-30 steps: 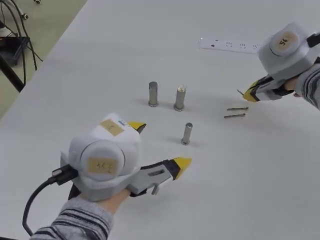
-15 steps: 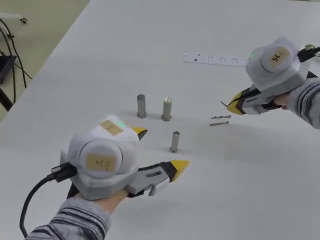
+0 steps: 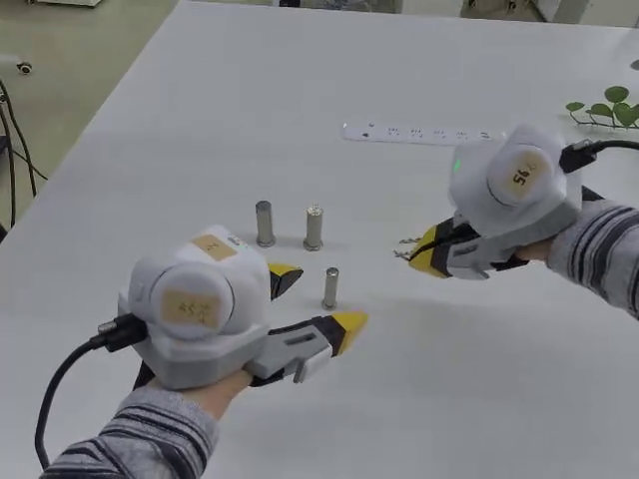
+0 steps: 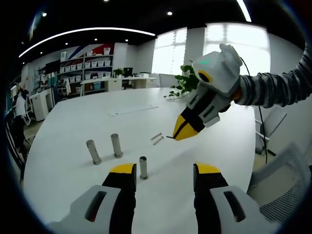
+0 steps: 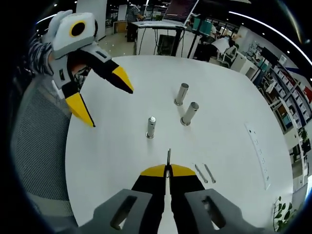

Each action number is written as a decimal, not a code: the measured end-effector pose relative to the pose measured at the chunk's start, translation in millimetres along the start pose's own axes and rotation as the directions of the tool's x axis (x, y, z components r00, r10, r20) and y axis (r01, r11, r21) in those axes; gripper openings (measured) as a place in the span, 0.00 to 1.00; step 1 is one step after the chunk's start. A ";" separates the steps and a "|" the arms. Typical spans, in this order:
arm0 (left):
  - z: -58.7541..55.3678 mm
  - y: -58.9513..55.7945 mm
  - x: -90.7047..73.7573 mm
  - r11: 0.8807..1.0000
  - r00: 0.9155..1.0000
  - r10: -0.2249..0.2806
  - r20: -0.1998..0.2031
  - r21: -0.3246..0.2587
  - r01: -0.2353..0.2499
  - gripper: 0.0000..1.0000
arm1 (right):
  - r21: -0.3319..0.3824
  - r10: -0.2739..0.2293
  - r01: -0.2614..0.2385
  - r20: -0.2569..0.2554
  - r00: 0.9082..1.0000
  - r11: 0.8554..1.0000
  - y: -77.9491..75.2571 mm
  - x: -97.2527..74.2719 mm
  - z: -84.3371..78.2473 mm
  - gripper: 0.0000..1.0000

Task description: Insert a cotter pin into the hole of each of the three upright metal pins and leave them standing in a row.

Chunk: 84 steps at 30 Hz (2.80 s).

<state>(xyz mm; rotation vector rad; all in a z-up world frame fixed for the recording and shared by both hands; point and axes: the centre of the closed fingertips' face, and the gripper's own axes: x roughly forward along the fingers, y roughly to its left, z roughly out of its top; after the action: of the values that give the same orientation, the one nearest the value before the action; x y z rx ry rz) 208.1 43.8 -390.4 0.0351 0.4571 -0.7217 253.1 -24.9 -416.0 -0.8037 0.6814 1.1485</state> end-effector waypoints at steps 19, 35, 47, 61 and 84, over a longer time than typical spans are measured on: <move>-2.2 -8.9 -2.1 0.953 0.997 -0.063 0.048 -0.293 0.074 0.27 | -0.175 0.057 -0.039 0.099 0.993 0.984 48.7 -1.0 20.9 0.00; -4.8 -21.2 -3.1 0.878 0.989 -0.118 0.085 -0.456 0.144 0.11 | -0.267 0.090 -0.039 0.182 0.979 0.963 70.6 -7.5 39.9 0.00; -6.4 -26.2 -4.2 0.854 0.986 -0.141 0.087 -0.494 0.165 0.00 | -0.295 0.105 -0.041 0.203 0.973 0.955 76.8 -10.2 48.3 0.00; -11.2 -32.7 -3.3 0.914 0.984 -0.171 0.055 -0.365 0.179 0.00 | -0.289 0.099 -0.041 0.188 0.977 0.957 77.8 -8.5 44.5 0.00; -34.4 -45.4 -8.6 0.958 0.959 -0.273 -0.079 0.066 0.278 0.00 | -0.187 0.209 -0.181 0.140 0.968 0.965 94.6 -0.6 22.1 0.03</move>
<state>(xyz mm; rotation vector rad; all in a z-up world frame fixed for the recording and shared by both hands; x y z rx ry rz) 159.6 21.3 -412.2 0.0692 0.5062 -1.0154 163.5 12.2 -422.1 -0.7931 0.5416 1.4512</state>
